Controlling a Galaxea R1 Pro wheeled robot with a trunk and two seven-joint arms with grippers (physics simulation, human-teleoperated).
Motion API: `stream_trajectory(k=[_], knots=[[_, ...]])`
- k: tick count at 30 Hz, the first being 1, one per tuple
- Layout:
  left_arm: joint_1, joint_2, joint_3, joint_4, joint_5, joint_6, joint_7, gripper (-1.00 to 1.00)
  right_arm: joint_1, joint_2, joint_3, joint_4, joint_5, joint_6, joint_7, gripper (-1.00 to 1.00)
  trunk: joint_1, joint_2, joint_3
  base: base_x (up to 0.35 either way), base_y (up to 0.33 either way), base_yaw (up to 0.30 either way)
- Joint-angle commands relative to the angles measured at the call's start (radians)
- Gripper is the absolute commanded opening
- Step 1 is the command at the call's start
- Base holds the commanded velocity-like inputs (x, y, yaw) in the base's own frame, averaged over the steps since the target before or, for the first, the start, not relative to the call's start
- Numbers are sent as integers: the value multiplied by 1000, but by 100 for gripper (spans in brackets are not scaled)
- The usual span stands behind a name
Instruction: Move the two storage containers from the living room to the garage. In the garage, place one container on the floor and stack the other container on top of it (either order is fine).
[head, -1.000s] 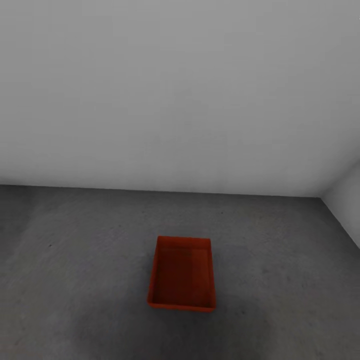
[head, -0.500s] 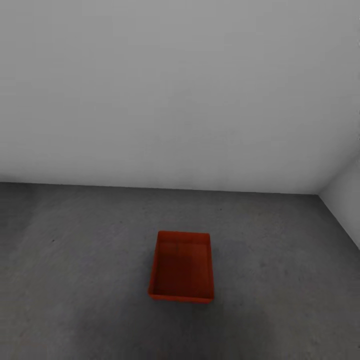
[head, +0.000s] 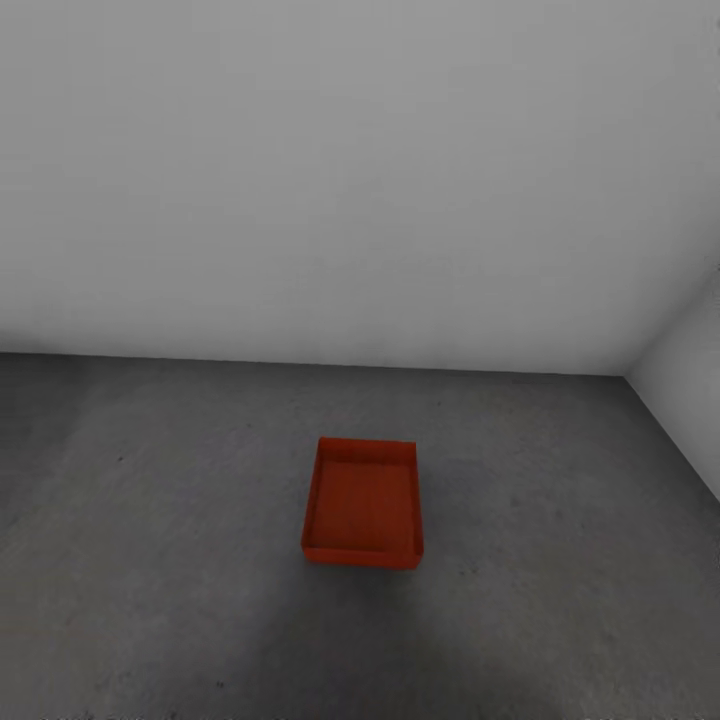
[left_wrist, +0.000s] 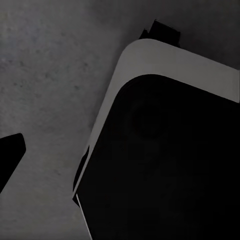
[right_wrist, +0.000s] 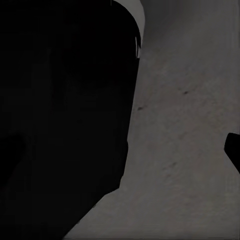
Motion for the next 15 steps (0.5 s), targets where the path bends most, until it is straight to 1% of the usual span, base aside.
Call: stream_trajectory(k=[1,15], knots=[[0,0,-6,0,6,3,3,100,0,0,7,3,-2,-6,-3,100,0,0,1,-82,0,0],[-1,5,-8,-5,-6,4,4,100,8,0,7,3,0,-9,0,100,0,0,23,-5,0,0]])
